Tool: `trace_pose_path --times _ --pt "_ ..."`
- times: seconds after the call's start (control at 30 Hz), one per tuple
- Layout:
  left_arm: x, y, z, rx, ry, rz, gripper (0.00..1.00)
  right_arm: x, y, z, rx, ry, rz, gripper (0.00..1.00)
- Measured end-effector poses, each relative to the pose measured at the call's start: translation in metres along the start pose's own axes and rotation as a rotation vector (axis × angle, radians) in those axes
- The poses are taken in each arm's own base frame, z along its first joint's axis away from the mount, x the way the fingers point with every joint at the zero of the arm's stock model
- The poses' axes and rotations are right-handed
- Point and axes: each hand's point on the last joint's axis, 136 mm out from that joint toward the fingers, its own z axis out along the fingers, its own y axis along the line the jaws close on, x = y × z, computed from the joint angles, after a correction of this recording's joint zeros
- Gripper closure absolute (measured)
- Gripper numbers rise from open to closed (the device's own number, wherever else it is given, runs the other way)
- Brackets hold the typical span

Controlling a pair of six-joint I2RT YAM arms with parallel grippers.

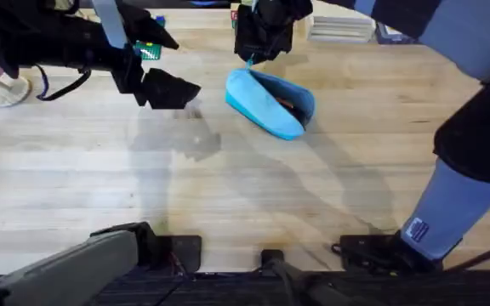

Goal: Unzip the bag, pick up the pens from the table one at a time and place them inside, then zip the bag closed.

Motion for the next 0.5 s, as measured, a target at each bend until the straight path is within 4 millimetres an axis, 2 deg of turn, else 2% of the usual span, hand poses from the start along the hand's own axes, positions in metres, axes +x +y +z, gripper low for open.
trace_pose_path --times 0.27,0.5 --pt "-0.016 -0.006 0.000 0.047 -0.101 0.129 0.009 0.000 0.000 0.000 0.000 0.000 0.000 0.969" --pt "-0.009 -0.003 0.020 0.147 -0.175 0.133 0.010 0.000 0.000 0.000 0.000 0.000 0.000 0.969"
